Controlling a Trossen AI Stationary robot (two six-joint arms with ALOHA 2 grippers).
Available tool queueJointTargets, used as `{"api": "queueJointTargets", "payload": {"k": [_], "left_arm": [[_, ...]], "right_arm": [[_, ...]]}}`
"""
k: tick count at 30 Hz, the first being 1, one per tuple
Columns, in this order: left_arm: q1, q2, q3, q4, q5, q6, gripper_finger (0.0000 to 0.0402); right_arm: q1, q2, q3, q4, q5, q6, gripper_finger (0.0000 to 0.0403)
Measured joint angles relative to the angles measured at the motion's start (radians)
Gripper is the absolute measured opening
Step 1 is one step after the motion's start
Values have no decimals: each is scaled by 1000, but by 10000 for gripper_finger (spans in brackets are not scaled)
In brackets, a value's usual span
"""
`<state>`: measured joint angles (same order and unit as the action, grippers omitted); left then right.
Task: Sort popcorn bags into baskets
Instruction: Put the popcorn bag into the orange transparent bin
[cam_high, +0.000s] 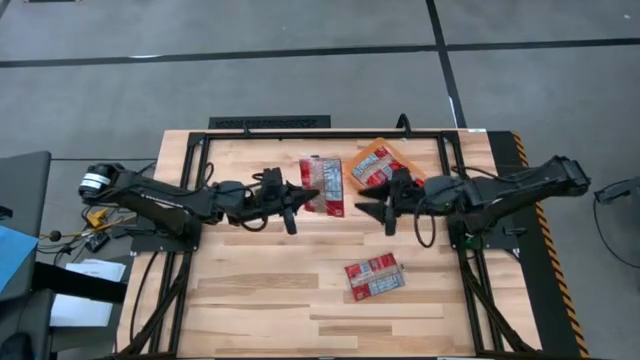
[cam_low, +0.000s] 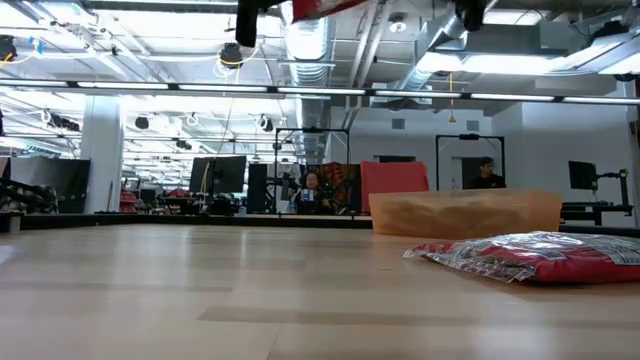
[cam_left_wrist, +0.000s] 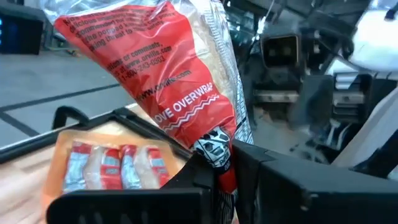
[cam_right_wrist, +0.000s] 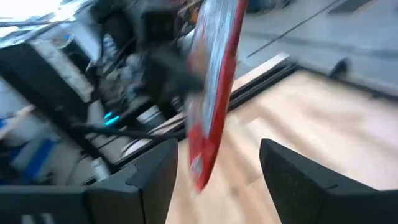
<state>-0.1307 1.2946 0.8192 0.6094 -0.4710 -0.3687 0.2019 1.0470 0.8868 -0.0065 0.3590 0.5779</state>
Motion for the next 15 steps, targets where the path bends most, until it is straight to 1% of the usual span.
{"api": "queueJointTargets", "payload": {"k": [5,8,15], "left_arm": [[-2,4,-2,-31,4,17,10],[-2,16,-2,-23,17,18,10],[-2,17,-2,-23,21,29,10]], "right_arm": [[-80,52,-2,124,4,-101,255],[-125,74,-2,172,-44,-139,255],[-190,138,-1,222,-153,-141,255]]}}
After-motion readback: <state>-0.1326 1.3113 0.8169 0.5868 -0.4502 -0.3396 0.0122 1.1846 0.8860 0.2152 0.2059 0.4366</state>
